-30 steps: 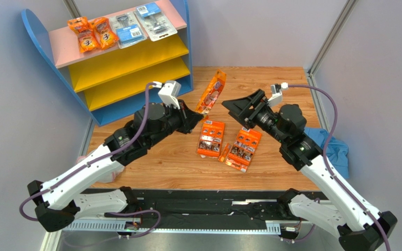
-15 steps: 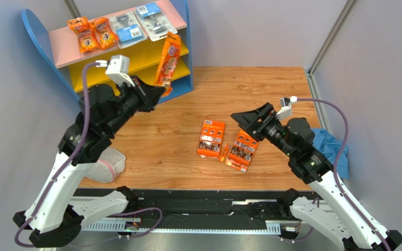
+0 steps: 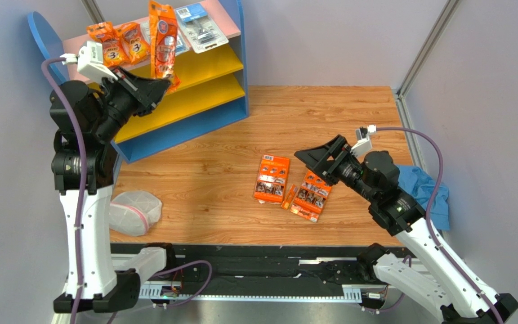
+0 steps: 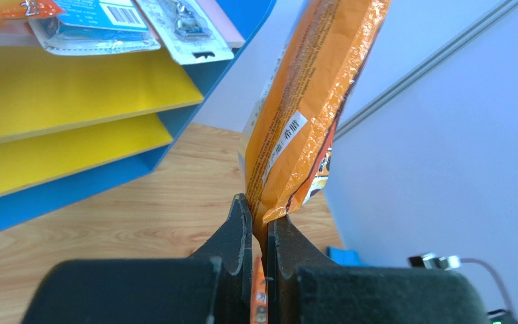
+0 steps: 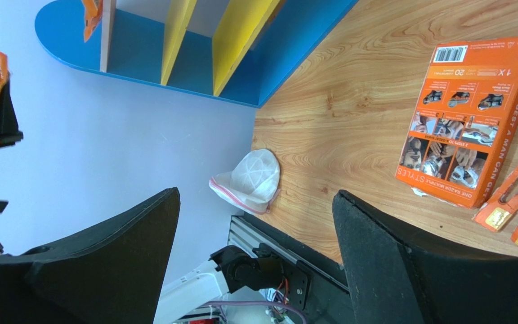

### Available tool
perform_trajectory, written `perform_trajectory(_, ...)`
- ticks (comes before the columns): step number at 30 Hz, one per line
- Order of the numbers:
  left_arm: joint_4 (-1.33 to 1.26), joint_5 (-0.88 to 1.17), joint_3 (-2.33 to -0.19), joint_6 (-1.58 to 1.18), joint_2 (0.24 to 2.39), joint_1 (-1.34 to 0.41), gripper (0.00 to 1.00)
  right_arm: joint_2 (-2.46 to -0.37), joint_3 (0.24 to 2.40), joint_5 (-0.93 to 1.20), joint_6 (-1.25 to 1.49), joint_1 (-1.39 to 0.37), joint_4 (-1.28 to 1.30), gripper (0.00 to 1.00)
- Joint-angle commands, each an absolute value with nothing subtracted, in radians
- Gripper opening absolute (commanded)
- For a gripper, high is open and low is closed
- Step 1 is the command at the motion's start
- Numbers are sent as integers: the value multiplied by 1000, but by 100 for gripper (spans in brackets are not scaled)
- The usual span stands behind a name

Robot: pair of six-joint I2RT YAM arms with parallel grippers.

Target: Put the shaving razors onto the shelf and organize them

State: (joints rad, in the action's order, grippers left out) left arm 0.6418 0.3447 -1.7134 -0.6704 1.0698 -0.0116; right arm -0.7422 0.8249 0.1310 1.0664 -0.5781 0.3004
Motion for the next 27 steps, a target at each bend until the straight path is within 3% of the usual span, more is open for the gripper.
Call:
perform_trajectory(1, 410, 682, -1659, -879, 1114, 168, 0, -723, 795, 155, 1057, -575, 290, 87)
perform_trajectory(6, 198, 771, -1647, -1049, 1179, 294, 0, -723, 781, 163, 1042, -574, 331, 87)
perform_trajectory(16, 170, 726, -1752, -1109, 1270, 428, 0, -726, 672, 193, 1063, -577, 314, 86)
perform_trajectory(27, 417, 657, -1960, -1025, 1387, 534, 0, -693, 592, 195, 1065, -577, 347, 86)
